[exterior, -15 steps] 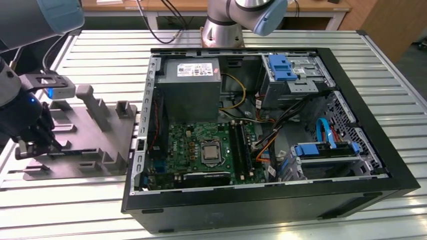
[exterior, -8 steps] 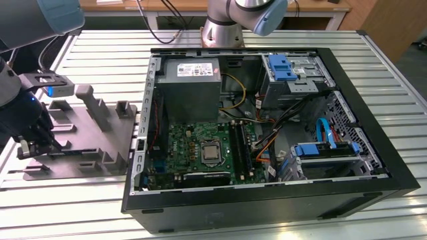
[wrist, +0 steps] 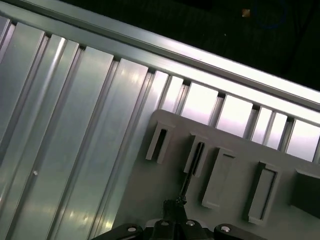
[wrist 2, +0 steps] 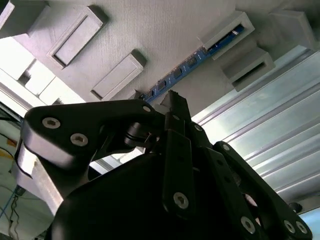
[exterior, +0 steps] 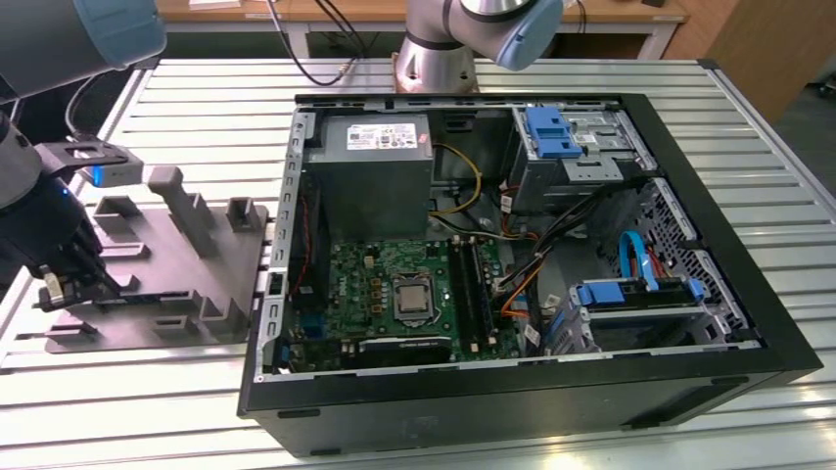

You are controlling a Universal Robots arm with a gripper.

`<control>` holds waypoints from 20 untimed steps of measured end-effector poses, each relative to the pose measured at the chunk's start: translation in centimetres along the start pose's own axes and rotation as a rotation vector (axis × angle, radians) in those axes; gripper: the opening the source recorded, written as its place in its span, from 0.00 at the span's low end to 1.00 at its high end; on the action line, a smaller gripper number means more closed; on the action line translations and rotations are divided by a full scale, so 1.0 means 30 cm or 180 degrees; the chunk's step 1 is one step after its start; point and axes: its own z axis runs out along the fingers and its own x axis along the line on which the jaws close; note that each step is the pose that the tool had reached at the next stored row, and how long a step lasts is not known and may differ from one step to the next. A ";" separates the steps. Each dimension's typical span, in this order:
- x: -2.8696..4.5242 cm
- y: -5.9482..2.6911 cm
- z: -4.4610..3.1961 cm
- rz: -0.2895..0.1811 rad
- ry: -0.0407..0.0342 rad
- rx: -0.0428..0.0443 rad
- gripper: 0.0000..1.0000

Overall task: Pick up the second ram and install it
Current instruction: 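Pick up the second ram and move it above second insertion slot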

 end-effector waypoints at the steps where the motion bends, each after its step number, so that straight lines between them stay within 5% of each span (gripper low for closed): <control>1: 0.000 0.000 0.000 -0.0018 0.0000 0.0000 0.11; 5: 0.000 0.001 0.005 0.0036 -0.0020 0.0008 0.11; 20: 0.001 0.000 0.032 0.0792 -0.0054 0.0036 0.11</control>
